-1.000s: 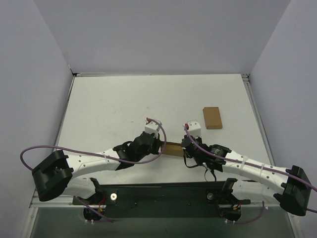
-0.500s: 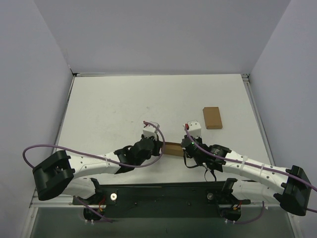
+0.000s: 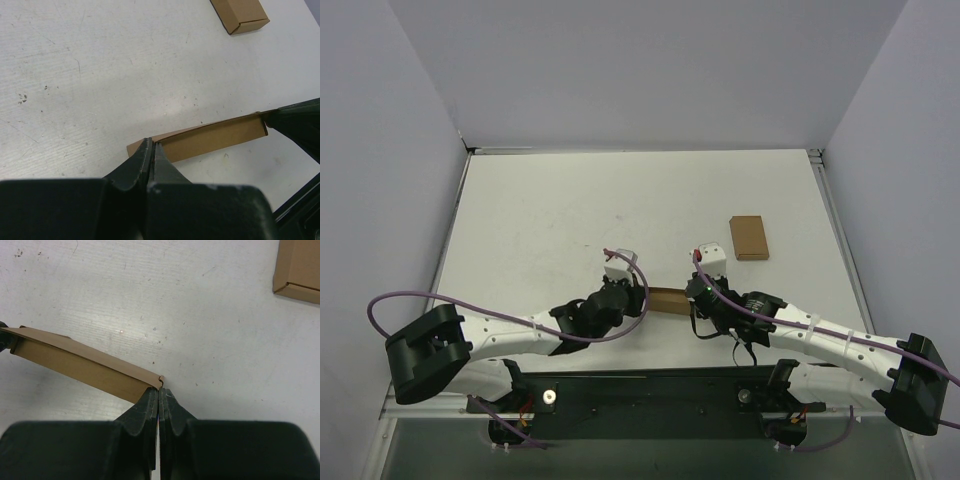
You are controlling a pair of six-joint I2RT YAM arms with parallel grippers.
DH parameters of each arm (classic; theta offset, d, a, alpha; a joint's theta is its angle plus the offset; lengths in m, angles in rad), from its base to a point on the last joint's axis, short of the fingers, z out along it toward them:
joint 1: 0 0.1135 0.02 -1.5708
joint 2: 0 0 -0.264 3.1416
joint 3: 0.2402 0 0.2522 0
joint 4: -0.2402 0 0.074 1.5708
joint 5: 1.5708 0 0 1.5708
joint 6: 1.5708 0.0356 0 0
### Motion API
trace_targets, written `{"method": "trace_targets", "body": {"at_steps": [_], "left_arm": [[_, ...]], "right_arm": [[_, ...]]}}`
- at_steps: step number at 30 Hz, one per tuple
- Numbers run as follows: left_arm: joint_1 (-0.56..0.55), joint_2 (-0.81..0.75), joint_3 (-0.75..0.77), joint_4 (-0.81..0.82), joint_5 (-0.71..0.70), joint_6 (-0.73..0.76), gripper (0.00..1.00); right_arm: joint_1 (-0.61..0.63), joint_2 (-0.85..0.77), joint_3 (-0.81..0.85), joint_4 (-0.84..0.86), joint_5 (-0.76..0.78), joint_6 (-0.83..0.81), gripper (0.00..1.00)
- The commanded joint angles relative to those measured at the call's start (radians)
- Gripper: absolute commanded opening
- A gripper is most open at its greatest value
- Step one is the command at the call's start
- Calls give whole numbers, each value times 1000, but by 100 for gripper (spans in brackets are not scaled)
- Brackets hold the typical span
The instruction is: Fold the paper box
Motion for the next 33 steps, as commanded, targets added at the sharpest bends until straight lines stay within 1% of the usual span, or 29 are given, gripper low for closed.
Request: {"method": "trace_targets", "body": {"at_steps": [1, 10, 15, 23, 33], "left_arm": [[-33, 26, -42, -97, 49, -7, 0], [-49, 32, -63, -92, 22, 61, 0], [-73, 60, -88, -29, 5, 84, 0], [-90, 87, -88, -25, -36, 116, 0], [-112, 98, -73, -28, -46, 131, 0]], "right_arm": [[12, -4, 5, 31, 5, 24, 0], [12, -13, 5, 31, 13, 22, 0], [12, -6, 11, 27, 13, 27, 0], [11, 8, 68, -44, 13, 74, 0], [-58, 23, 112, -82, -72, 143, 0]]}}
